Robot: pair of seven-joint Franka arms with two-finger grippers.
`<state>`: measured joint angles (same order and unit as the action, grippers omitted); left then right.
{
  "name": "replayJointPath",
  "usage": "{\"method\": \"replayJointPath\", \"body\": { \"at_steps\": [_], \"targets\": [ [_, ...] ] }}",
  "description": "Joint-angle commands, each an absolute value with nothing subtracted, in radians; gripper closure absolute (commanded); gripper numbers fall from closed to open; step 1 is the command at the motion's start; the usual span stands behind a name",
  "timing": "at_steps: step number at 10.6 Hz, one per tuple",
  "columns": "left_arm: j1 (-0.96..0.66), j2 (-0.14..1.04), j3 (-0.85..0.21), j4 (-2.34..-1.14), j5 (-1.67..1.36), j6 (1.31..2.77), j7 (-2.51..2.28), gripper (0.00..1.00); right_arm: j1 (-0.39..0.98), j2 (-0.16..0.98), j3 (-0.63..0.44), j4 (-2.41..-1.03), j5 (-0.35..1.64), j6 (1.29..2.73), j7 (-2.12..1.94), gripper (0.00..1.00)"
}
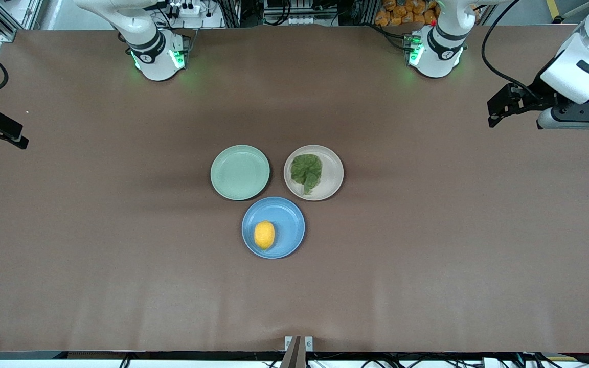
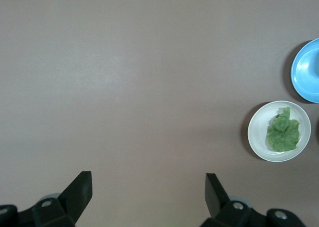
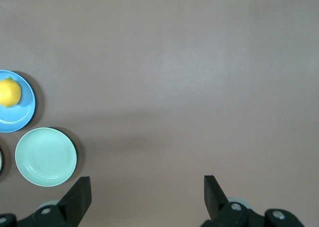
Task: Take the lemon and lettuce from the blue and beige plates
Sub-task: 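Move the right gripper to the lemon while the left gripper reaches the lettuce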
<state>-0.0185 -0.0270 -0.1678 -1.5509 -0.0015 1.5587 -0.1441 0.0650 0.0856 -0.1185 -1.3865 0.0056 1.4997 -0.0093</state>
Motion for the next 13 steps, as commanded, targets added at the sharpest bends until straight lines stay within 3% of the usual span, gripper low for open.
{"method": "replayJointPath", "body": {
  "at_steps": [1,9,13],
  "targets": [
    [-0.008,-0.025,-0.173,-1.536,-0.014,1.572,-0.097,0.0,0.061,0.072,-0.118,-1.394,0.02,1.493,-0.003,0.0],
    [-0.023,0.026,-0.178,-1.536,-0.02,1.585,-0.097,0.0,0.072,0.089,-0.081,-1.419,0.02,1.526,0.011,0.0],
    [-0.08,0.099,-0.179,-1.537,-0.025,1.633,-0.112,0.0,0.089,0.162,0.029,-1.494,0.021,1.713,0.245,0.0]
  ]
}}
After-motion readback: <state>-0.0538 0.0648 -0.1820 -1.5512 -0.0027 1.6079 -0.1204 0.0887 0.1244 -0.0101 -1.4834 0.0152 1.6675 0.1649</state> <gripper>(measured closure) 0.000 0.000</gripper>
